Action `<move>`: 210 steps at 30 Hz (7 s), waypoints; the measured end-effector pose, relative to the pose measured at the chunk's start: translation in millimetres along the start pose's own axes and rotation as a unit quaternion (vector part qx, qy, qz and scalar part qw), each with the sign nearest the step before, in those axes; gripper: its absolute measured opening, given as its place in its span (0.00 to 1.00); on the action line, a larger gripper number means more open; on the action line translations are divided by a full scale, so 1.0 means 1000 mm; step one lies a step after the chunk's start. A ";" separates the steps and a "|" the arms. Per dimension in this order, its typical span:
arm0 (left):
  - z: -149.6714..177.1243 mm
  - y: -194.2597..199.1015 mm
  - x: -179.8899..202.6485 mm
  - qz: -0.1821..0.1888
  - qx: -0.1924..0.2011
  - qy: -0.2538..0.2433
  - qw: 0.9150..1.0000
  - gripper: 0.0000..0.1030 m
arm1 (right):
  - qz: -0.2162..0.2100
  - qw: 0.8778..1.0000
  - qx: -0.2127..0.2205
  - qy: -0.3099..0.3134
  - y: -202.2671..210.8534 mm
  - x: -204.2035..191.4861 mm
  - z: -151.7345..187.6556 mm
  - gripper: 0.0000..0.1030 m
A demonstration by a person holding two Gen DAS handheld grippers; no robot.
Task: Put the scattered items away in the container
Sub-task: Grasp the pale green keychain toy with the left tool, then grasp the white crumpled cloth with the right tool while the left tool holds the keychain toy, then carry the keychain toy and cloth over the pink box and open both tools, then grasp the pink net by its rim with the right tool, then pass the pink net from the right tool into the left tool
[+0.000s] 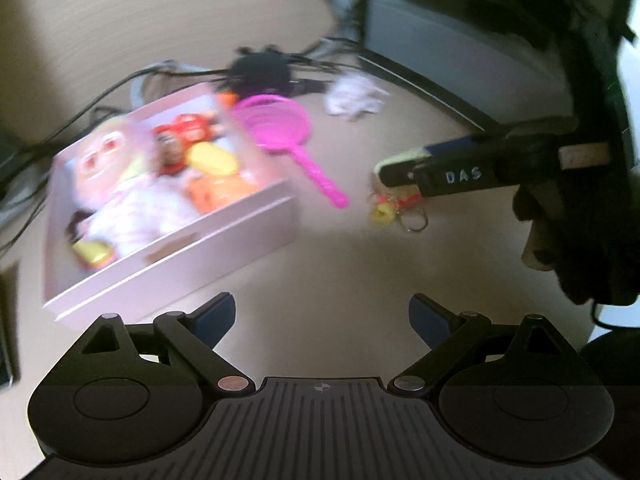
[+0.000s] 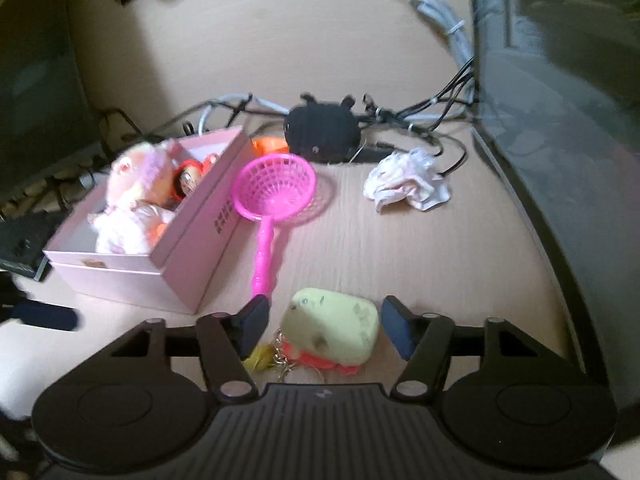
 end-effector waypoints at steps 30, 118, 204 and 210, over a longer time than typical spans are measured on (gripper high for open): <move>-0.057 -0.065 0.044 -0.007 0.034 -0.023 0.999 0.62 | 0.082 0.996 0.021 -0.016 0.059 0.033 0.058 0.73; 0.016 0.099 -0.096 -0.040 0.176 0.077 0.981 0.60 | -0.031 0.990 0.054 0.127 0.051 -0.157 -0.044 0.33; 0.053 0.032 -0.068 -0.016 0.056 0.144 0.988 0.93 | -0.068 0.976 -0.049 0.200 -0.008 -0.133 0.039 0.77; 0.082 0.042 -0.086 -0.021 0.049 0.194 0.980 0.93 | -0.097 0.967 -0.050 0.230 -0.009 -0.172 0.047 0.77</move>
Point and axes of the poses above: each gripper's, at about its wrist camera, not at the fingertips, and y roughly against the way its jaws point, x to its right, z to its underside, the point moved 6 cm from there along -y, roughly the way its jaws point, and after that the axes turned 10 degrees about -x, right-handed, at the moved point
